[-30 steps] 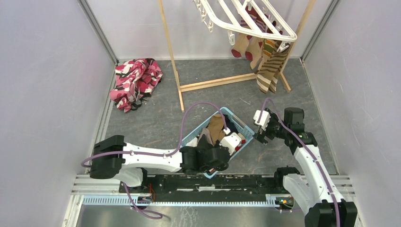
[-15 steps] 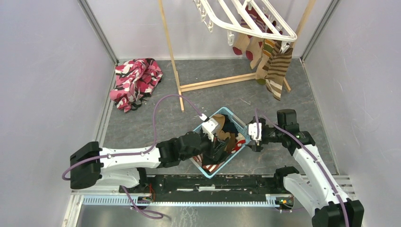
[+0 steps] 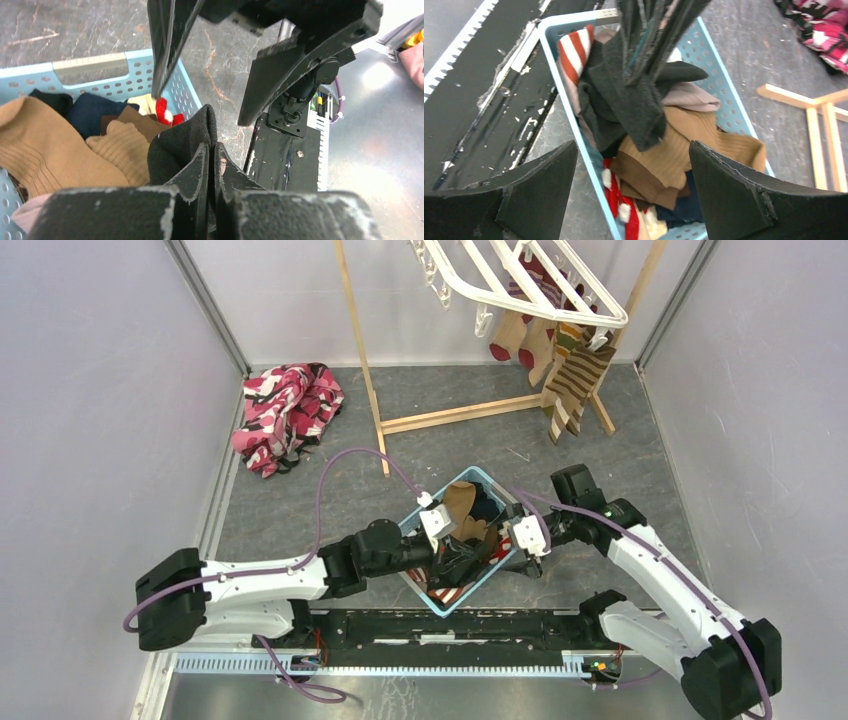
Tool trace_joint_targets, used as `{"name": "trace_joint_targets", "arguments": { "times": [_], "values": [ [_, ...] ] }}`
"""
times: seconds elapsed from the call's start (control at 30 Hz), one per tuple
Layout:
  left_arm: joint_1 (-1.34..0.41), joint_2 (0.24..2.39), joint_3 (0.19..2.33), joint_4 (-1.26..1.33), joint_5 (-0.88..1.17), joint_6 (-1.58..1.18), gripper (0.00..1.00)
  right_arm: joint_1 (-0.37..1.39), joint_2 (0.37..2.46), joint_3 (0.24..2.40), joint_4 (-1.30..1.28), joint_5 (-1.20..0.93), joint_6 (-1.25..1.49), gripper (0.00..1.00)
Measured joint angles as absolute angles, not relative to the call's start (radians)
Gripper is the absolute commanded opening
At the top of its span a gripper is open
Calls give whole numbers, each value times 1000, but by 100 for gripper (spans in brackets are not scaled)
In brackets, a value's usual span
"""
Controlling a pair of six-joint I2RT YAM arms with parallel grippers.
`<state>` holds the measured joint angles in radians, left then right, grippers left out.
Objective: Clip the socks to the hanger
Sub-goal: Pick up the sock from the bin.
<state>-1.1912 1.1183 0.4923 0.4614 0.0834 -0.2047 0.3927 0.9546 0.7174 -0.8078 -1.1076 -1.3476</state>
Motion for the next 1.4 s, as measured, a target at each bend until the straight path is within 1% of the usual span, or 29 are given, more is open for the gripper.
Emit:
{"name": "trace_joint_targets", "arguments": {
  "times": [0.1, 0.17, 0.4, 0.57, 0.7, 0.8, 0.9, 0.93, 1.0, 1.1, 1.13, 1.2, 1.27, 1.3, 1.4],
  "values": [
    [-1184, 1108, 493, 472, 118, -163, 4, 448, 948, 675, -739, -1090, -1269, 84],
    [-1184, 1115, 500, 472, 135, -153, 4, 469, 947, 662, -706, -1078, -1228, 79],
    [-1183, 1169, 541, 478, 165, -128, 4, 492, 957, 660, -649, -1066, -1152, 63],
    [-1174, 1169, 541, 509, 166, -129, 3, 495, 957, 660, -642, -1060, -1133, 46],
    [-1169, 1169, 526, 564, 167, -143, 4, 496, 957, 660, -635, -1061, -1118, 28],
    [-1166, 1169, 500, 604, 167, -173, 4, 496, 962, 660, -630, -1067, -1103, 17],
    [-1166, 1169, 474, 636, 165, -203, 7, 496, 971, 660, -624, -1076, -1086, 6],
    [-1166, 1169, 467, 644, 163, -210, 14, 496, 973, 660, -622, -1077, -1082, 3],
    [-1165, 1166, 452, 655, 158, -229, 31, 496, 976, 660, -621, -1078, -1076, 0],
    [-1163, 1136, 427, 662, 136, -266, 55, 495, 976, 663, -624, -1081, -1074, 0],
    [-1161, 1113, 413, 662, 128, -281, 66, 495, 976, 666, -627, -1081, -1074, 0],
    [-1161, 1059, 385, 662, 112, -295, 81, 488, 977, 673, -633, -1085, -1074, 0],
    [-1160, 982, 349, 664, 103, -307, 91, 476, 978, 680, -645, -1100, -1075, 0],
    [-1159, 936, 327, 669, 102, -311, 94, 468, 979, 683, -648, -1108, -1074, 0],
    [-1160, 813, 255, 710, 107, -316, 95, 437, 985, 688, -654, -1141, -1070, 0]
  ]
}}
